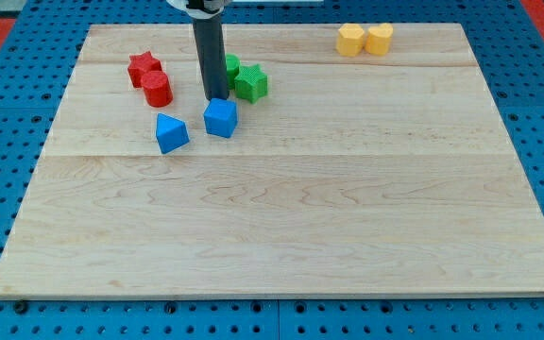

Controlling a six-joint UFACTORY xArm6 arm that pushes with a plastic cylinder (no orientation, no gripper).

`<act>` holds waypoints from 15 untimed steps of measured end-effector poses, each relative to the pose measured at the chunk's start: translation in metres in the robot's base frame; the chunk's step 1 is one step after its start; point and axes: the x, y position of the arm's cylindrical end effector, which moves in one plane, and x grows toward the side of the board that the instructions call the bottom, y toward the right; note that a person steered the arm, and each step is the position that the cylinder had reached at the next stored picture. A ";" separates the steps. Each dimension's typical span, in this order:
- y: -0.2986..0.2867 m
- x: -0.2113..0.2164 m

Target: Move the green star below the yellow hexagon

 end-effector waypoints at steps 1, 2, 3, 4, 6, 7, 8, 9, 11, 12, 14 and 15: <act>0.054 -0.004; 0.067 -0.020; 0.042 -0.016; 0.026 -0.016; -0.015 -0.013; -0.063 -0.014; -0.055 -0.042; -0.024 -0.058; 0.056 -0.035; 0.099 -0.058; 0.080 -0.092; 0.122 -0.092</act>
